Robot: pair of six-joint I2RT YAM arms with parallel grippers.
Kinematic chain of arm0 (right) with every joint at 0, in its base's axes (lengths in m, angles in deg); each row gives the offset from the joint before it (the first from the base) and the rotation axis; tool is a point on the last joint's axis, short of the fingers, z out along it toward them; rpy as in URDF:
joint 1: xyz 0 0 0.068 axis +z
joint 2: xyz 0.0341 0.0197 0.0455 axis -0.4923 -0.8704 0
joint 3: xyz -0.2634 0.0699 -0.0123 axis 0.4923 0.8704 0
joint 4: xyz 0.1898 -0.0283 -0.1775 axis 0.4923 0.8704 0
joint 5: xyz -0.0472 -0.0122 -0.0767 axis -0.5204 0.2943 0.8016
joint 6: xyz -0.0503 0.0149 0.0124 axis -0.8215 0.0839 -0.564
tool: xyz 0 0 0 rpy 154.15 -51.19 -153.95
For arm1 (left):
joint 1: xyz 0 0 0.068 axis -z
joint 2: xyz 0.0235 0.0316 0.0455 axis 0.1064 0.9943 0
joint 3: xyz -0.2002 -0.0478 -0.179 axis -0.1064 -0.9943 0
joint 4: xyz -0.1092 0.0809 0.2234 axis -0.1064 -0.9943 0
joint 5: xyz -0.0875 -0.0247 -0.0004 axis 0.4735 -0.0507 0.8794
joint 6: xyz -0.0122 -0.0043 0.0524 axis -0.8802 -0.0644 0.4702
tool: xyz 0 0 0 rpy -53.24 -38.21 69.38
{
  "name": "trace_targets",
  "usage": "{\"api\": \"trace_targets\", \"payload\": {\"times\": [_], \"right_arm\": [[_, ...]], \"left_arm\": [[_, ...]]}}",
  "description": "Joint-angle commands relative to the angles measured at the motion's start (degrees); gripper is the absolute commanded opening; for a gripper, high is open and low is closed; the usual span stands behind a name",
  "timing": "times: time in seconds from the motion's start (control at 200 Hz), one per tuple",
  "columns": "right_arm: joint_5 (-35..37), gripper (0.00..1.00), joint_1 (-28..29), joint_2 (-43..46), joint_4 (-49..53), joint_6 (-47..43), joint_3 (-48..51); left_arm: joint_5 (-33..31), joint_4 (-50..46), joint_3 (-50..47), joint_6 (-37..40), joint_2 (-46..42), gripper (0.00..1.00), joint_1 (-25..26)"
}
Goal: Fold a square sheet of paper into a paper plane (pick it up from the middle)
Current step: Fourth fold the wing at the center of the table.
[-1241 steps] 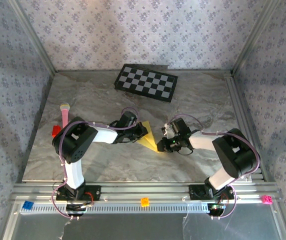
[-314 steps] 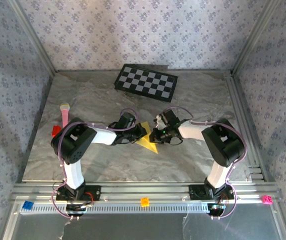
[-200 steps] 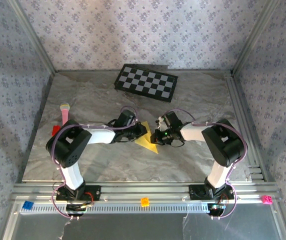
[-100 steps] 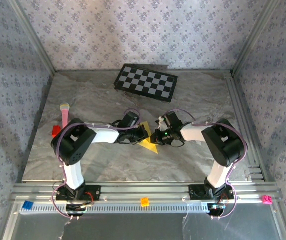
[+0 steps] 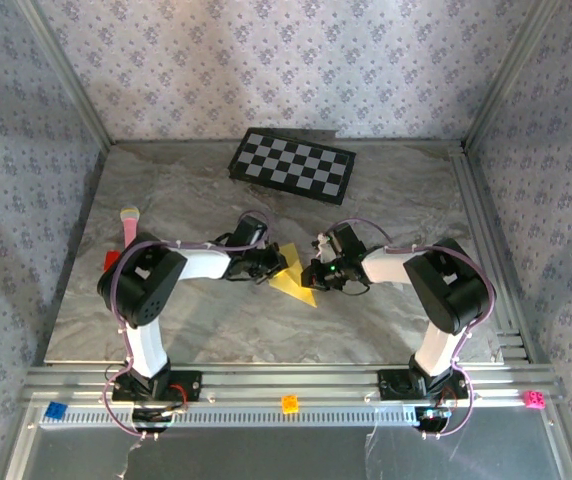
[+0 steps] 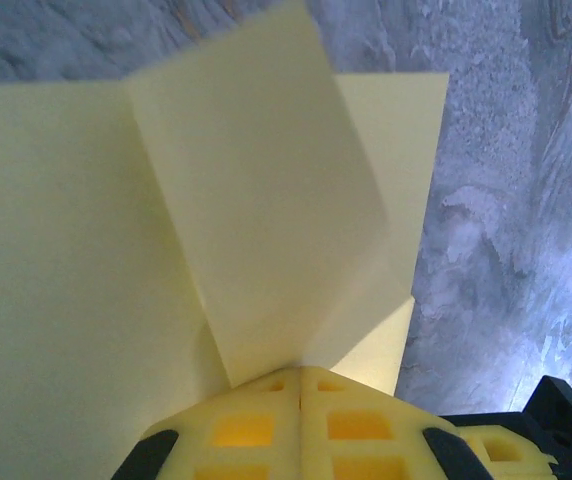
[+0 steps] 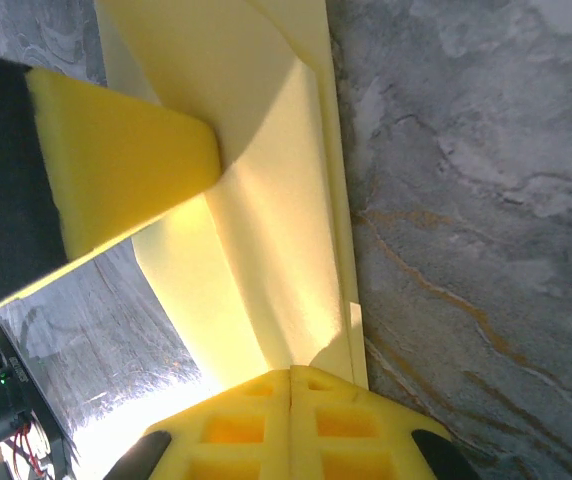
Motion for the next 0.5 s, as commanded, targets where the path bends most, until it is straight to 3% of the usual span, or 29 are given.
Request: {"api": "trace_targets", "payload": {"times": [0.0, 0.495], "right_arm": [[4.57, 0.0, 0.04, -1.73, 8.5, -0.87, 2.88], [4.19, 0.0, 0.57, -1.55, 8.61, -1.26, 3.02]], "left_arm": [[-4.81, -3.33, -0.18, 2.07, 1.46, 0.04, -2.93], [-4.73, -7.81, 2.39, 5.1, 1.31, 0.05, -9.24]]}}
